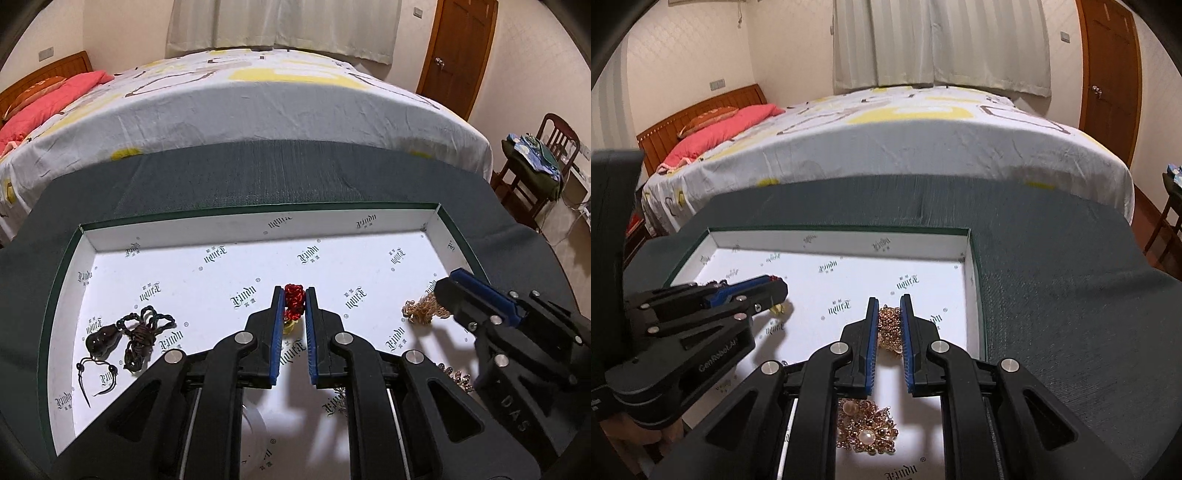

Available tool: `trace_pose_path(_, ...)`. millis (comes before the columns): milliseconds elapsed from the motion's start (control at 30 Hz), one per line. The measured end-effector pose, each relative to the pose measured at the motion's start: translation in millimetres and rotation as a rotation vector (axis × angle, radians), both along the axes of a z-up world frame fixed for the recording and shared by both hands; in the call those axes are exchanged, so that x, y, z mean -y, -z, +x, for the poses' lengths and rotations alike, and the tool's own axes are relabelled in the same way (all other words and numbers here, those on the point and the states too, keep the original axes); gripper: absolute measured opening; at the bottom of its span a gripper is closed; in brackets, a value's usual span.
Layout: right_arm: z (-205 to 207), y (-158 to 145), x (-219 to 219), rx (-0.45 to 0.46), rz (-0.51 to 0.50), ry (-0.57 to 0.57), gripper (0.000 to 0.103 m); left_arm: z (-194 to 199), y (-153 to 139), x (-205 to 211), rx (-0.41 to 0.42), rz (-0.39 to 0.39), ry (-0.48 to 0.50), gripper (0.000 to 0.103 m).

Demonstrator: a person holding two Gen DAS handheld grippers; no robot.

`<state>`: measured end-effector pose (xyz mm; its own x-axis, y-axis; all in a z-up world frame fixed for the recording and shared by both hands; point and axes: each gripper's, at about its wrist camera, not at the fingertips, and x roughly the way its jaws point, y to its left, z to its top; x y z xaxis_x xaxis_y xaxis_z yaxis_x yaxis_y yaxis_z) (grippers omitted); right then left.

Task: Organize jewelry
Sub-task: 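Open both tools to drop the chain and red charm into the tray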

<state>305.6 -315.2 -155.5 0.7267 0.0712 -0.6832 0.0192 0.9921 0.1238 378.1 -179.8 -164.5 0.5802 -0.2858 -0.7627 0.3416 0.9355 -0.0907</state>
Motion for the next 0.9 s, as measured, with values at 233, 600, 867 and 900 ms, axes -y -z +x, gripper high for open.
trace_pose_path(233,6,8,-2,-0.037,0.007,-0.021,0.012,1,3,0,-0.016,-0.001,-0.002,0.021)
trace_pose_path(600,5,9,-2,-0.055,0.023,-0.026,0.014,-4,-4,-1,0.021,-0.016,-0.014,0.057)
trace_pose_path(867,-7,-4,5,-0.006,0.040,0.020,0.046,-10,-15,-16,0.041,-0.051,-0.040,0.069)
trace_pose_path(900,-9,-7,5,0.000,0.038,0.022,0.046,-12,-18,-19,0.046,-0.062,-0.045,0.070)
